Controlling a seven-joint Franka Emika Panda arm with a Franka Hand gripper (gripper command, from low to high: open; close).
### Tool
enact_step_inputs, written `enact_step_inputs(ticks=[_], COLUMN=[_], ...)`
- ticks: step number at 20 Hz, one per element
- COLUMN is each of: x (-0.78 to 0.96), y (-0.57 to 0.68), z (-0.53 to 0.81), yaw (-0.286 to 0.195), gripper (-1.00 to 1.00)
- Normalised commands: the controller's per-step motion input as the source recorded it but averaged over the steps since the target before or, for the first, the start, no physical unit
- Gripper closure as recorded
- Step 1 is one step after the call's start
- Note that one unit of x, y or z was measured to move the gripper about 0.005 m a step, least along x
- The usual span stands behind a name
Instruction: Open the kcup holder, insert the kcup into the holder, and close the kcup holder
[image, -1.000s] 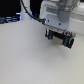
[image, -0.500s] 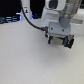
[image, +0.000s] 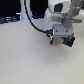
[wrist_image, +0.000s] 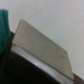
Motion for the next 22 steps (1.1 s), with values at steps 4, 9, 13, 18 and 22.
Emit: enact_step_inputs(ticks=[4, 9, 13, 18, 22], x=[-0.57, -0.54, -0.58, -0.70, -0.88], y=[0.47, 0.53, 0.53, 0.52, 0.45], z=[0.01, 0.03, 0.04, 0.01, -0.02], yaw=[0.104, 0.093, 0.090, 0.067, 0.051], gripper=[-1.00, -1.00, -1.00, -1.00, -1.00])
